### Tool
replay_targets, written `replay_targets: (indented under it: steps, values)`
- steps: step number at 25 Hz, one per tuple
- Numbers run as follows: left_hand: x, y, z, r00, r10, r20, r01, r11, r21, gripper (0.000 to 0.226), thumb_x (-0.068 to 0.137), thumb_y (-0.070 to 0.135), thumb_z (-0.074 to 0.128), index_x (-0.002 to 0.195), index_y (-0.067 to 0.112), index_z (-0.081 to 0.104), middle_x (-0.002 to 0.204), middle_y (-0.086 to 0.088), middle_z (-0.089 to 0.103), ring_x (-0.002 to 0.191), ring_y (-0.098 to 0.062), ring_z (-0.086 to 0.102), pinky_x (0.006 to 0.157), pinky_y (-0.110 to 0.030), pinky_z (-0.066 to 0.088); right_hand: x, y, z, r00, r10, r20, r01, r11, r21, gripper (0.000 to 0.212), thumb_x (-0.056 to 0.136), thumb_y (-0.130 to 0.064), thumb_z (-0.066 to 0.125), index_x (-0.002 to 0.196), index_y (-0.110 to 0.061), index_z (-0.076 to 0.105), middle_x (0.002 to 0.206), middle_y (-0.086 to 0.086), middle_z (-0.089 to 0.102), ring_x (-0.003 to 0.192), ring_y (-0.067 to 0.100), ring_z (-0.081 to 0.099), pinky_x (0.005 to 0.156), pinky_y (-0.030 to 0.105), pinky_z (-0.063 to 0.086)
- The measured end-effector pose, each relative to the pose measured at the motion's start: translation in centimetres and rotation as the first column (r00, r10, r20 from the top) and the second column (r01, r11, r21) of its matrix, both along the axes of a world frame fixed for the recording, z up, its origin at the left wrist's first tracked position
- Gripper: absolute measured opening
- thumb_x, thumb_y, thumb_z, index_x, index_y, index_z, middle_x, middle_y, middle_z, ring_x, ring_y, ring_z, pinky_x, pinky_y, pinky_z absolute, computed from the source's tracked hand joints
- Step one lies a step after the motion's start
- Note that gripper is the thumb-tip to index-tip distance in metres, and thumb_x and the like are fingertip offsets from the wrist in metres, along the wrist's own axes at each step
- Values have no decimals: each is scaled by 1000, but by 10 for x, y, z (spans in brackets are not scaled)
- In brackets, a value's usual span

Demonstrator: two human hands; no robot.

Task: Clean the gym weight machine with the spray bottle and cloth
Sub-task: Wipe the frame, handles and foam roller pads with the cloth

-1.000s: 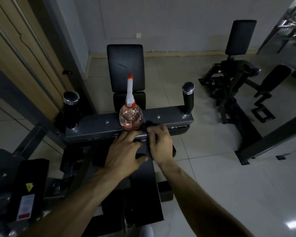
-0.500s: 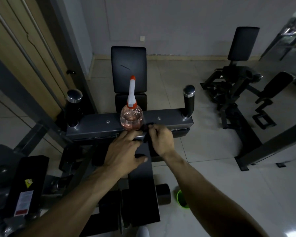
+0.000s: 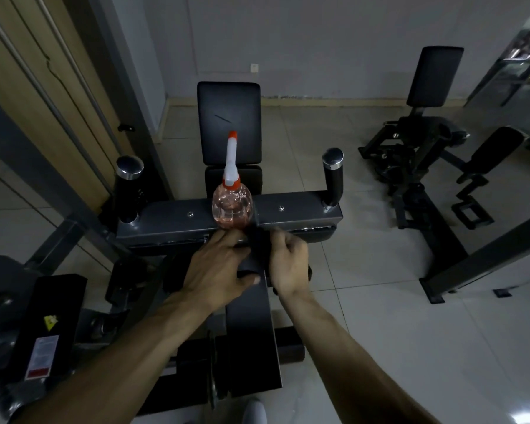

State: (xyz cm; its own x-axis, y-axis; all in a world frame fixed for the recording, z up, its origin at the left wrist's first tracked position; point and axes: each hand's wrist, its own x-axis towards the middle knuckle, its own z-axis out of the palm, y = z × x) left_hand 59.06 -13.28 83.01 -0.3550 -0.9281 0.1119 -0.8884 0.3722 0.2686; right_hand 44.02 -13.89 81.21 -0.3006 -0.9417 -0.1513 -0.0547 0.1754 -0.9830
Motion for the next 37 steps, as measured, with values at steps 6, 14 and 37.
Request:
replay_targets:
  steps: [6,14,37]
  values:
    - [1,6,-1,999,0,-40,1,999,41,62,81,57,75,133,24,65,157,18,33,139,-11,32,107,-31,44,-29,-1,-16,885,-372,280,357,928,105,9,98,-18,65,107,-18,67,107,-2,72,108,21,68,98,39,56]
    - [-2,5,-3,1000,0,7,-1,999,35,66,83,57,73,139,24,61,161,17,29,144,-12,27,112,-32,41,-9,-4,-24,960,-146,237,117,984,133,24,105,-24,56,99,-19,79,93,4,79,93,23,76,93,52,59]
    - [2,7,-5,1000,-8,9,7,1000,10,64,83,58,71,137,26,62,160,15,32,143,-11,29,108,-30,42,-35,10,-15,855,-14,-518,-253,861,-442,29,102,-18,64,130,-18,65,130,-7,66,119,9,64,95,29,56]
